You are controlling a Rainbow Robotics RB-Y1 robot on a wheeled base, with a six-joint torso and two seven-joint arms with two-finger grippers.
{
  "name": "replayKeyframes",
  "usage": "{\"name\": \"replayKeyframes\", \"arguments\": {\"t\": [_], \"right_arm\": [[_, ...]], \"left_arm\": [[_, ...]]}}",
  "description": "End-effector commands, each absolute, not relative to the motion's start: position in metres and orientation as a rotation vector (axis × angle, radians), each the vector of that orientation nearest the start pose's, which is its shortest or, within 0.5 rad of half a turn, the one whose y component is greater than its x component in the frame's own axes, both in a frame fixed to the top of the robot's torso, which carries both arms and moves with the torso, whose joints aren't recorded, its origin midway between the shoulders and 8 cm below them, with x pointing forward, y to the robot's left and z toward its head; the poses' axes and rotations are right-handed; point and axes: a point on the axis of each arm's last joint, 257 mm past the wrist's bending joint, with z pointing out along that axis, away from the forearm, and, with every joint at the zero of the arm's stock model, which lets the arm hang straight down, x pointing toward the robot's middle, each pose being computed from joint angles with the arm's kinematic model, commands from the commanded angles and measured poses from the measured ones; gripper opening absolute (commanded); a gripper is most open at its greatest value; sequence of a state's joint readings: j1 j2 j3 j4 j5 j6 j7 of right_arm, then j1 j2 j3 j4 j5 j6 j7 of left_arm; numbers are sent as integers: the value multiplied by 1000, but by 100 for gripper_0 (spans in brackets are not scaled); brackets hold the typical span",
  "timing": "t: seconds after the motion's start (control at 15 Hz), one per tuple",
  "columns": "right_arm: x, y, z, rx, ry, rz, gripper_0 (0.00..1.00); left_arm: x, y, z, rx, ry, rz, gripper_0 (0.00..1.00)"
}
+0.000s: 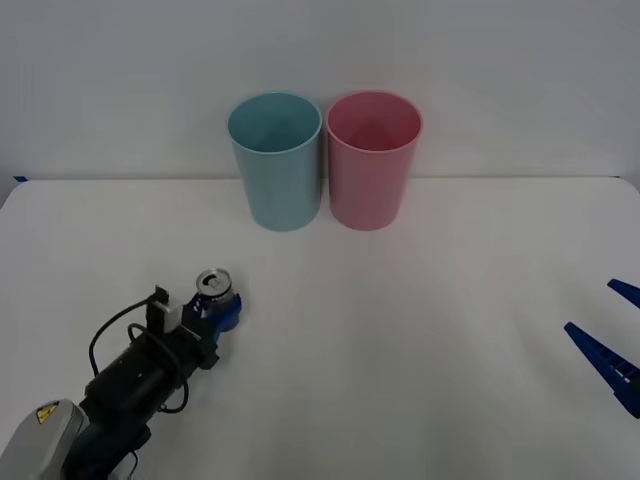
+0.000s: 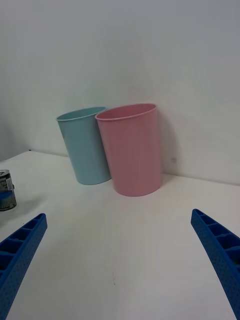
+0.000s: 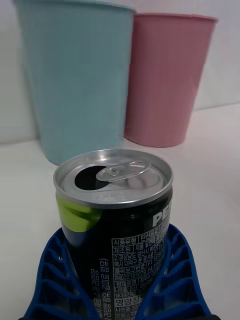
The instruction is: Grasp the object on the table and drop it into the matching bin: aluminum can to the light blue bin, PET bottle to the pink bin.
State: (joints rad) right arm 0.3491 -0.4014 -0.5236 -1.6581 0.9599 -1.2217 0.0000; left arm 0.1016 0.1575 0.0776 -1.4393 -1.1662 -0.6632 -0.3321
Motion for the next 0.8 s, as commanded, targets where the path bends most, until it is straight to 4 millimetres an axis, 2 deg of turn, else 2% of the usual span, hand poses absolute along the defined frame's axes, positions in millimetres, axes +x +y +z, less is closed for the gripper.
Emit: {"name": "replayKeyframes", "arguments": {"t": [0.07,0.47,0.6,0.8], "right_arm": [[342,-330,-169,-465,1441,567,100],[342,-330,-169,-465,1441,567,100],[342,-330,-169,-465,1441,567,100],[342,-330,-169,-465,1441,567,100]], "left_arm": [[477,191,-255,337,1532,-412,0],[482,213,-176,323,1433,-451,0],[484,214,-152,329,1408,-484,0],[492,210,-107,328,1350,-546,0]]}}
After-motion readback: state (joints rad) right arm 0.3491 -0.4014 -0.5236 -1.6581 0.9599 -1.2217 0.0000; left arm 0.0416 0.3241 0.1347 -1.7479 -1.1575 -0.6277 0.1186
